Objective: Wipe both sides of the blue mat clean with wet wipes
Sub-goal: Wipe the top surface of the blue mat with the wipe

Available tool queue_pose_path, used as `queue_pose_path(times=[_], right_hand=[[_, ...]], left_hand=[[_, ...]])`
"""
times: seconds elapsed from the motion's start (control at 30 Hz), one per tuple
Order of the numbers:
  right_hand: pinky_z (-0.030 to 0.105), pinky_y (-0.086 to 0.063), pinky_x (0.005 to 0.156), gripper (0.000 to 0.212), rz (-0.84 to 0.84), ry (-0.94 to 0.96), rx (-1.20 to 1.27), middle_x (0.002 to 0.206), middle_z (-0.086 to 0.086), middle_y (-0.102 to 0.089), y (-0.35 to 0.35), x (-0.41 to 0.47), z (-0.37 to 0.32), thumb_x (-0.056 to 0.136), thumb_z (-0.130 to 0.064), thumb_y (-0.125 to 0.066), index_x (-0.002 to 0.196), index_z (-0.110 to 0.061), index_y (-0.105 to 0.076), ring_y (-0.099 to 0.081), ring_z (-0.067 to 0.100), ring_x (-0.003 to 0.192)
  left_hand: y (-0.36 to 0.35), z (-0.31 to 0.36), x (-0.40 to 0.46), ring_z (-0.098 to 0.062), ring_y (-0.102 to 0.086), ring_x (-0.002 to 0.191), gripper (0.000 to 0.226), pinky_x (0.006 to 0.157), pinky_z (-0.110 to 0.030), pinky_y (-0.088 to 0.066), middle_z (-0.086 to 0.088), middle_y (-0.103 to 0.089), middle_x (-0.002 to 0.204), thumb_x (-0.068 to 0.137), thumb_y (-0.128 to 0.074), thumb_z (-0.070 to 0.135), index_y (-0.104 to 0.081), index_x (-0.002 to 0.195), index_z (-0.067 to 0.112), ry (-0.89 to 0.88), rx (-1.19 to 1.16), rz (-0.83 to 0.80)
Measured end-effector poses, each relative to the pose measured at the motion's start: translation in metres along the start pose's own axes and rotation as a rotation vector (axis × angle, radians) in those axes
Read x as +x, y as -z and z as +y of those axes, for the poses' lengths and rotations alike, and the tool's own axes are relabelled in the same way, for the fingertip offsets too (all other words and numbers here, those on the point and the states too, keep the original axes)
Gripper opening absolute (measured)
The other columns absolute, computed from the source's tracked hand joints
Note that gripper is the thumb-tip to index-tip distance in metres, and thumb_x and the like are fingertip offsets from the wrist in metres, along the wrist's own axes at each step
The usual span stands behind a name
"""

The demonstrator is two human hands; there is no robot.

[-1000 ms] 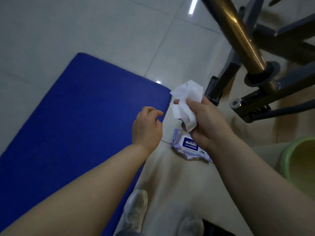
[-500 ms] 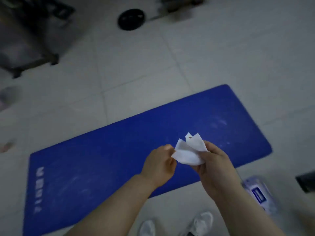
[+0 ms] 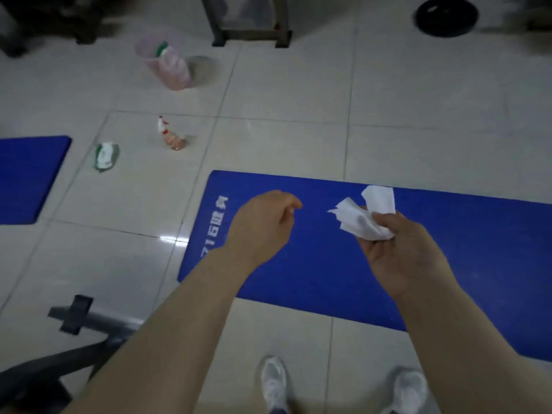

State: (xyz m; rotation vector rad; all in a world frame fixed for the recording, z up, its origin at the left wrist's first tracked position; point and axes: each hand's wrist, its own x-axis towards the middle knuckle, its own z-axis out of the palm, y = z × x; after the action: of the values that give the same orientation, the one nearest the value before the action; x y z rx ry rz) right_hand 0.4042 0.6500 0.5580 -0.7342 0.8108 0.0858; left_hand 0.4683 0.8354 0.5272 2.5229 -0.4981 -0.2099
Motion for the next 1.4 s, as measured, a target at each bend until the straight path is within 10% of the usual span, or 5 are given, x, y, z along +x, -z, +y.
queue_pose_path(times=[0.5, 0.77, 0.97, 1.13, 1.4], right_hand=[[0.029, -0.051, 0.058, 0.020, 0.031, -0.222, -0.151, 0.109, 0.009, -0.058, -0.173, 0.113, 0.126, 0.097, -0.002, -0.044, 0.113, -0.011, -0.051, -0.060, 0.018, 0.088], [0.030, -0.050, 0.072, 0.026, 0.215, -0.329, -0.165, 0.106, 0.008, -0.060, -0.191, 0.181, 0.216, 0.097, -0.002, -0.044, 0.121, -0.008, -0.053, -0.060, 0.019, 0.092], [0.027, -0.049, 0.072, 0.024, 0.230, -0.233, -0.257, 0.109, 0.004, -0.062, -0.226, 0.272, 0.299, 0.097, -0.004, -0.046, 0.116, -0.013, -0.057, -0.060, 0.018, 0.098], [0.021, -0.049, 0.067, 0.034, 0.106, -0.127, -0.359, 0.092, -0.004, -0.068, -0.236, 0.378, 0.394, 0.095, 0.005, -0.042, 0.093, -0.023, -0.062, -0.063, 0.011, 0.085], [0.045, -0.042, 0.105, 0.043, 0.100, 0.032, -0.569, 0.132, 0.002, -0.057, -0.187, 0.554, 0.515, 0.096, 0.000, -0.041, 0.136, -0.014, -0.050, -0.053, 0.021, 0.120]], left_hand=[[0.065, -0.227, 0.026, -0.013, -0.059, 0.091, 0.022, 0.077, -0.017, -0.047, -0.001, -0.067, 0.107, 0.100, -0.048, 0.014, -0.067, 0.110, 0.011, 0.284, -0.006, -0.109], [0.037, -0.361, 0.040, -0.019, -0.064, 0.093, 0.020, 0.080, -0.034, -0.055, -0.004, -0.067, 0.107, 0.099, -0.050, 0.014, -0.068, 0.106, 0.011, 0.365, -0.057, -0.279], [0.004, -0.469, 0.088, 0.003, -0.055, 0.069, 0.021, 0.062, -0.004, -0.045, 0.002, -0.062, 0.101, 0.100, -0.047, 0.010, -0.066, 0.108, 0.008, 0.296, -0.110, -0.250], [-0.074, -0.569, 0.126, -0.010, -0.062, 0.088, 0.021, 0.075, -0.004, -0.038, 0.000, -0.069, 0.101, 0.097, -0.052, 0.008, -0.070, 0.107, 0.011, 0.221, -0.120, -0.051], [-0.227, -0.713, 0.167, -0.014, -0.062, 0.085, 0.020, 0.077, -0.017, -0.046, -0.002, -0.066, 0.097, 0.090, -0.054, 0.006, -0.071, 0.101, 0.009, 0.029, -0.075, 0.052]])
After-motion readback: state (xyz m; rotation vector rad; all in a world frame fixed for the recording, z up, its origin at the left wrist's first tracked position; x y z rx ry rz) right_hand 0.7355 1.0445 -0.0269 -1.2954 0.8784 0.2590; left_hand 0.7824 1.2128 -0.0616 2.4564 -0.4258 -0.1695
